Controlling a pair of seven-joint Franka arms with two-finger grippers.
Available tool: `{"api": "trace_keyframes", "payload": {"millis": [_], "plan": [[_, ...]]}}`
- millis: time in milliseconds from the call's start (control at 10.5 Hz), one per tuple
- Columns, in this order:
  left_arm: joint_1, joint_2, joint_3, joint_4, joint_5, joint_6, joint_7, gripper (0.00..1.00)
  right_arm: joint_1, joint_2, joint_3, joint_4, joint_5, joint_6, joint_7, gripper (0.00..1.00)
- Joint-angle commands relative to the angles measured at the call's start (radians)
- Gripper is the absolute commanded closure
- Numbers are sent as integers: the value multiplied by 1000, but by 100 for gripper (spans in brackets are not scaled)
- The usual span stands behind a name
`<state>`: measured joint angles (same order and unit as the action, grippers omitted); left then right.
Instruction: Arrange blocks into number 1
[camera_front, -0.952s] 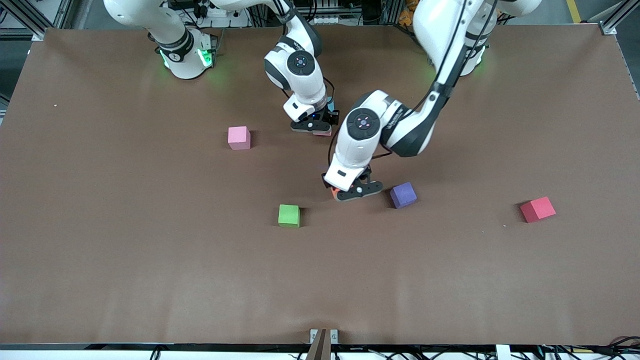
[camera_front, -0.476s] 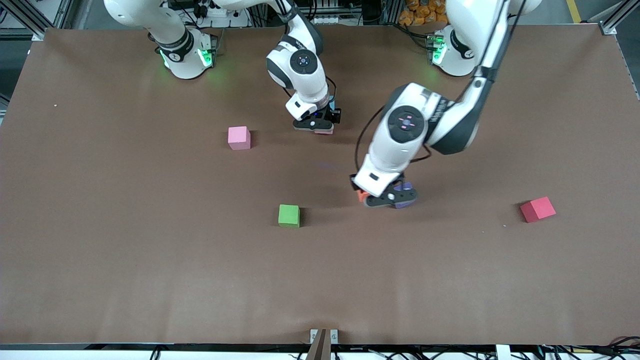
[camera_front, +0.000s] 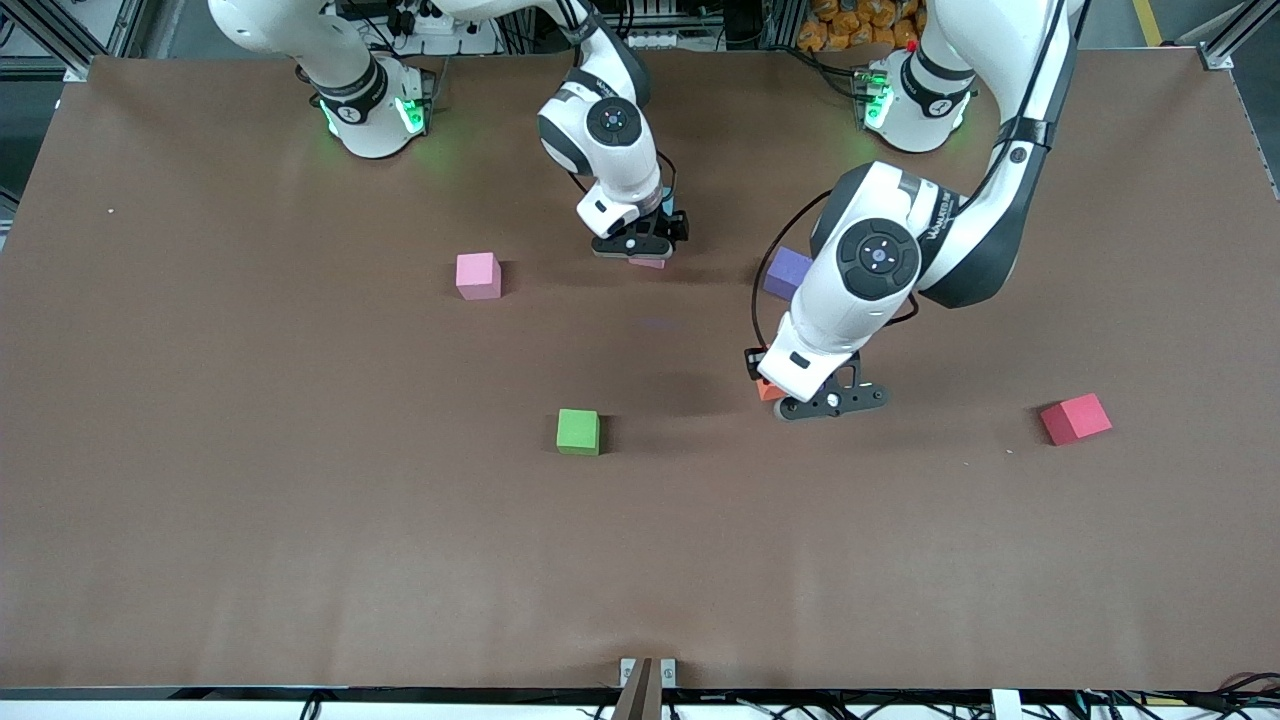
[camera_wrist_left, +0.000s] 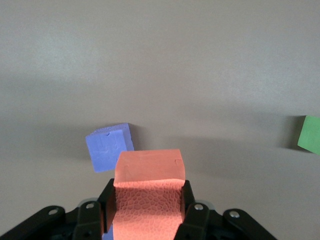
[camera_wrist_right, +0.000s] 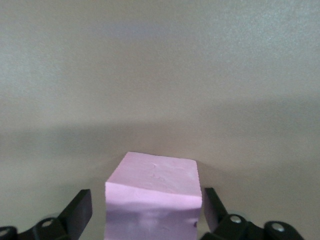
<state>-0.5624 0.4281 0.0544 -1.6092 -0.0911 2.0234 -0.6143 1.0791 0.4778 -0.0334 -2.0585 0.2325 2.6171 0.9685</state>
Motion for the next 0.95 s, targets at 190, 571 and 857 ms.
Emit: {"api": "trace_keyframes", "payload": {"millis": [190,571,857], "plan": [[3,-46,-5,-29,-39,-52,-21,100,-164,-154,65,-116,-1,-17,-34,0],[-104,4,-44,-41,-39,-51,-33,100,-456,-205,109,-169,-1,-40,-330,0],[-236,70,-44,-34,-39,-31,-54,100,-620,-154,107,-115,-4,-29,-486,0]]}}
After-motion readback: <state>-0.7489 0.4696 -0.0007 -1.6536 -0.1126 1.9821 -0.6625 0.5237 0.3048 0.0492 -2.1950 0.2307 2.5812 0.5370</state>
